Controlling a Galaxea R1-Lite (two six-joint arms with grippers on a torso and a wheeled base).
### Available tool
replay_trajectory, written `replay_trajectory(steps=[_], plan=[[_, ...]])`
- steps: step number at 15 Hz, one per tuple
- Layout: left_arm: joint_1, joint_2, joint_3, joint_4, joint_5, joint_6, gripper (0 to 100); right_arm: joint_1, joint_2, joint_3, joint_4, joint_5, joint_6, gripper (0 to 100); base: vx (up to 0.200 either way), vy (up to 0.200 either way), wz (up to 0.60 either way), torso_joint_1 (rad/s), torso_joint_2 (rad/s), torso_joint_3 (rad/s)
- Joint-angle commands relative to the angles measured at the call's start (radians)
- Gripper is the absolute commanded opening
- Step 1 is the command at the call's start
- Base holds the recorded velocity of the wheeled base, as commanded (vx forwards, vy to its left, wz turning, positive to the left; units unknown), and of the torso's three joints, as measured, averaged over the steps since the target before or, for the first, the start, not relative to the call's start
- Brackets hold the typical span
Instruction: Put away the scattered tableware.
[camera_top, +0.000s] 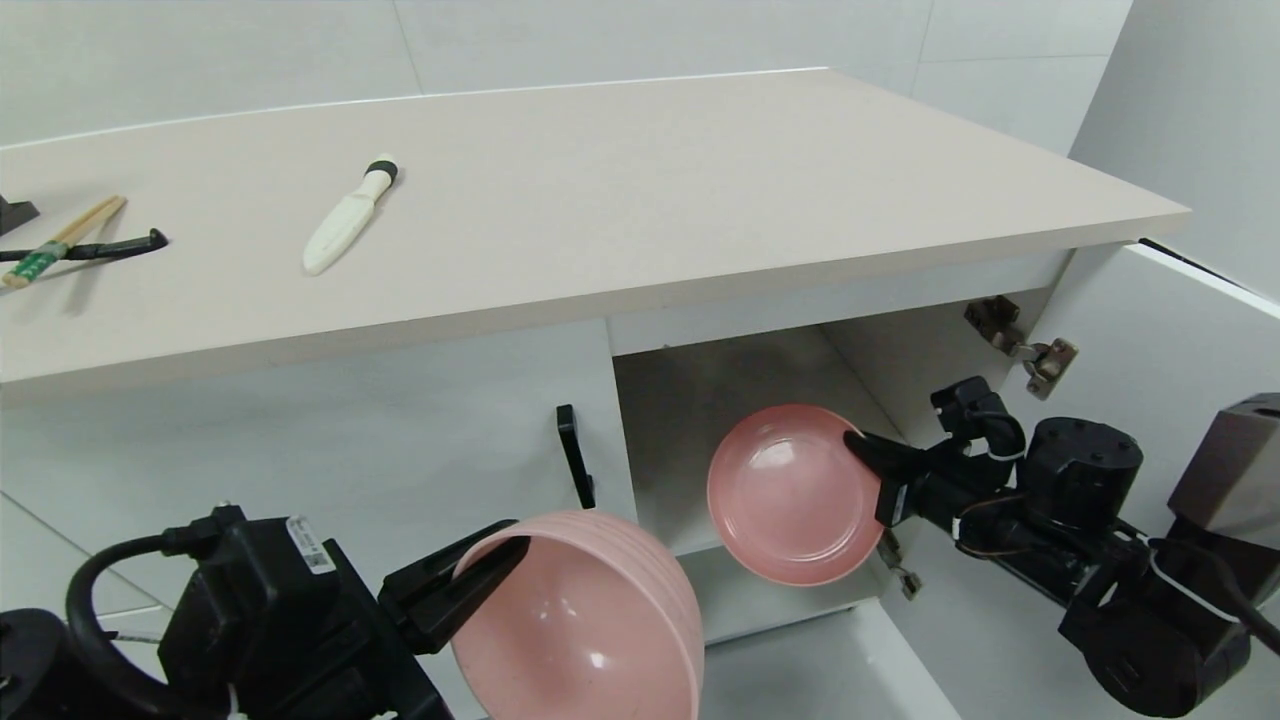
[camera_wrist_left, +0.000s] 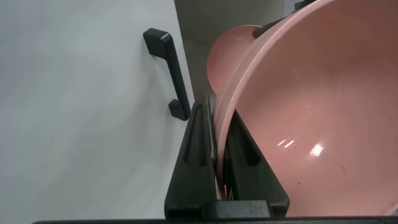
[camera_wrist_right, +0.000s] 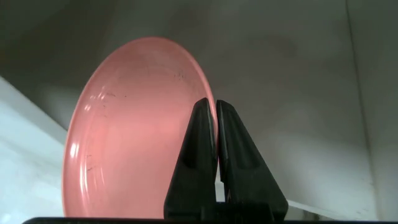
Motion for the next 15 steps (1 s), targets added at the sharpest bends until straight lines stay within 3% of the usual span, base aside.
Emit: replay_trajectory(steps=[1, 4, 8, 15], plan=[[0.000, 0.000, 0.000, -0.001, 0.000, 0.000, 0, 0.000, 0.039, -0.032, -0.001, 0.000, 0.023, 0, 0.000, 0.000, 0.00, 0.000, 0.00, 0.000], [0.002, 0.000, 0.000, -0.001, 0.000, 0.000, 0, -0.003, 0.106, -0.095, -0.001, 0.000, 0.066, 0, 0.000, 0.000, 0.00, 0.000, 0.00, 0.000], [0.005, -0.002, 0.000, -0.001, 0.000, -0.001, 0, -0.016, 0.229, -0.273, -0.001, -0.001, 0.180, 0, 0.000, 0.000, 0.00, 0.000, 0.00, 0.000], [0.016, -0.019, 0.000, -0.001, 0.000, -0.003, 0, -0.050, 0.355, -0.442, -0.001, 0.002, 0.186, 0, 0.000, 0.000, 0.00, 0.000, 0.00, 0.000]])
